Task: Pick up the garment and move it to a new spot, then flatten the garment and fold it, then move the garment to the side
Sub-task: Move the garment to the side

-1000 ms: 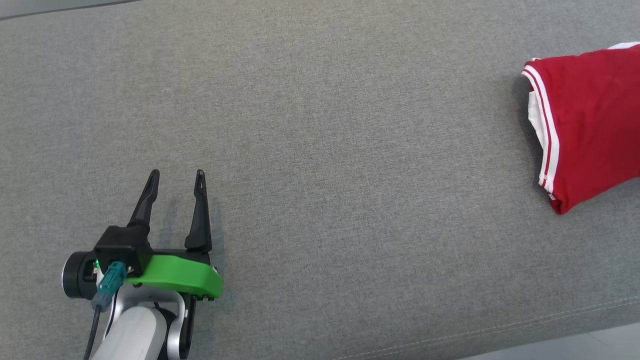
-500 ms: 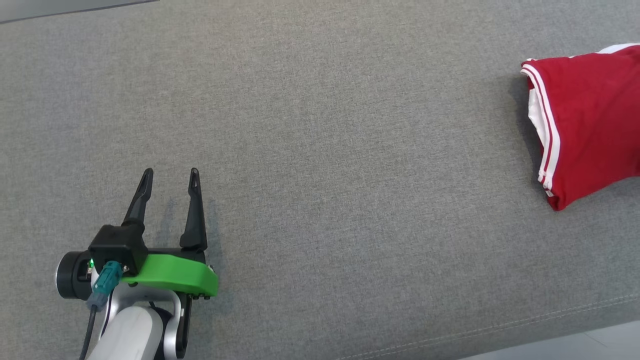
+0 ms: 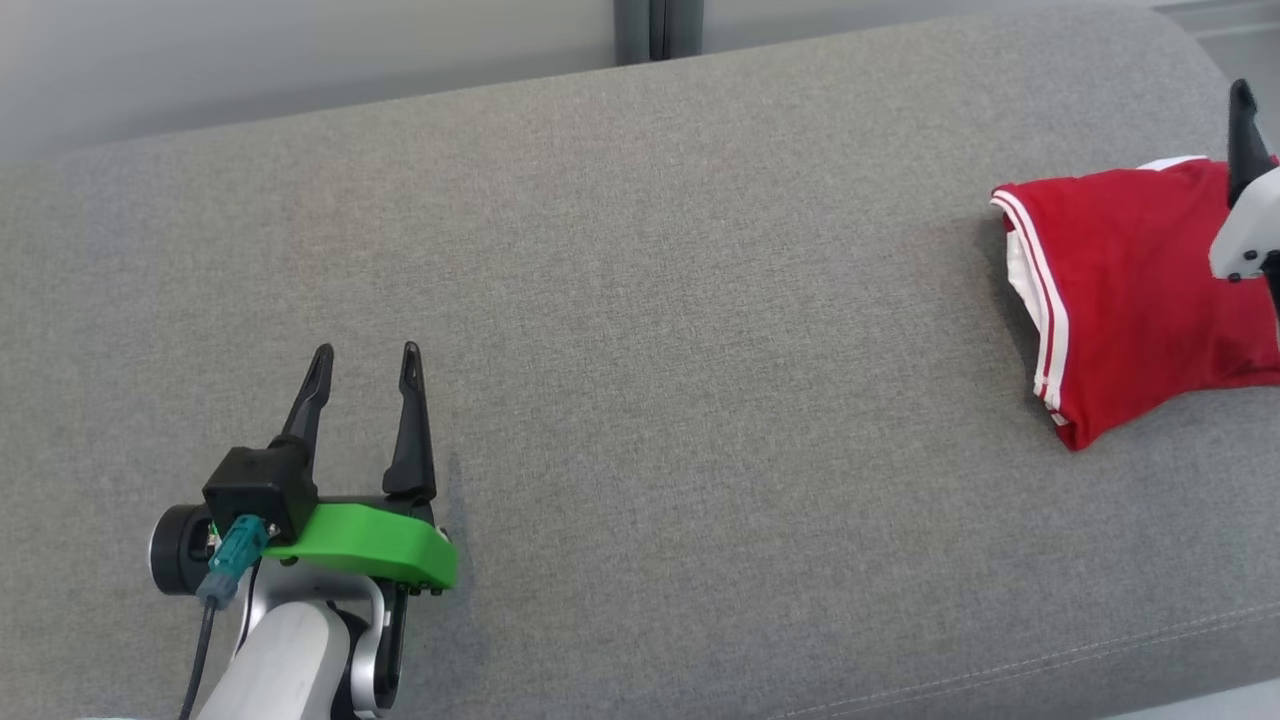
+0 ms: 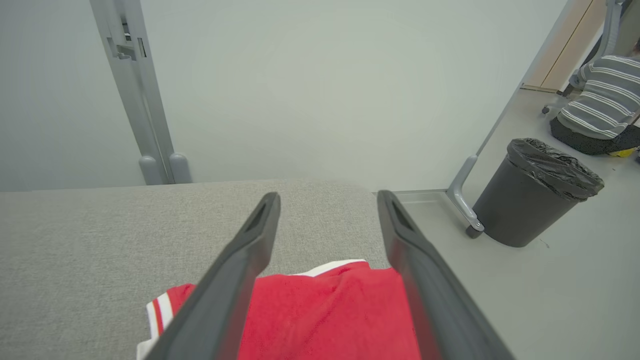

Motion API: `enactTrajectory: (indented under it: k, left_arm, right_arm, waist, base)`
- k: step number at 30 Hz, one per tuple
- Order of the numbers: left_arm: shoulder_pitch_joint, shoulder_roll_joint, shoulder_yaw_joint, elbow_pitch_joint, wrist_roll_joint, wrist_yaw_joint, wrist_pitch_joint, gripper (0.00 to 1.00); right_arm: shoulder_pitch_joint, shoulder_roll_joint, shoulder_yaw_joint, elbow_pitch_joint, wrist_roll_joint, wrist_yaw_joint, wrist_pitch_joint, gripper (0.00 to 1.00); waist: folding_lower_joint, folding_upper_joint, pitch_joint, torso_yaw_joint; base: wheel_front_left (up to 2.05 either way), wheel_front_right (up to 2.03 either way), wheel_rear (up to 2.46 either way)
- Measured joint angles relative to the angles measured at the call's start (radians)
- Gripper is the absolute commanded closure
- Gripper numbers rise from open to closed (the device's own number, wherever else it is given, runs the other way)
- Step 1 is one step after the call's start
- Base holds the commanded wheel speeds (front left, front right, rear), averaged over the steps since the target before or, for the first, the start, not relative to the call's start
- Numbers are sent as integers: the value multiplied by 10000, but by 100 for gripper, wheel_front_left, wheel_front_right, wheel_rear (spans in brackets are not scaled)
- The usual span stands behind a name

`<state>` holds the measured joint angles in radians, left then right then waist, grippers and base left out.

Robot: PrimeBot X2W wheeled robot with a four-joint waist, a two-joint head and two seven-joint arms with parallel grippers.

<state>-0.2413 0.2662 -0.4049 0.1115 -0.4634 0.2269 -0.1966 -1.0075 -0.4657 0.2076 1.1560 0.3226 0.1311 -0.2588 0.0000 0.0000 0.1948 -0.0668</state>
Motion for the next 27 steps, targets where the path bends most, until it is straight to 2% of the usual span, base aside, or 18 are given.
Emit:
enactTrajectory:
  k: [6, 15, 21, 27]
  left_arm:
    - [-69, -322, 61, 637, -259, -6, -184, 0]
    - [227, -487, 257, 1371, -508, 31, -412, 0]
    - [590, -477, 336, 1503, -537, 17, -514, 0]
    - [978, -474, 416, 1551, -520, 17, -598, 0]
  right_arm:
    - [909, 416, 341, -1373, 474, 0, -29, 0]
    - [3026, 1110, -341, -3570, 727, 0, -38, 0]
    - [4519, 1937, -779, -5112, 301, -4, 104, 0]
    - [6083, 3007, -1507, -7095, -660, -2, 608, 0]
  waist:
    - [0, 0, -764, 96]
    - [0, 0, -1776, 285]
    - [0, 0, -2141, 519]
    - [0, 0, -2264, 750]
  base:
    - [0, 0, 0]
    - [0, 0, 0]
    - [0, 0, 0]
    - [0, 0, 0]
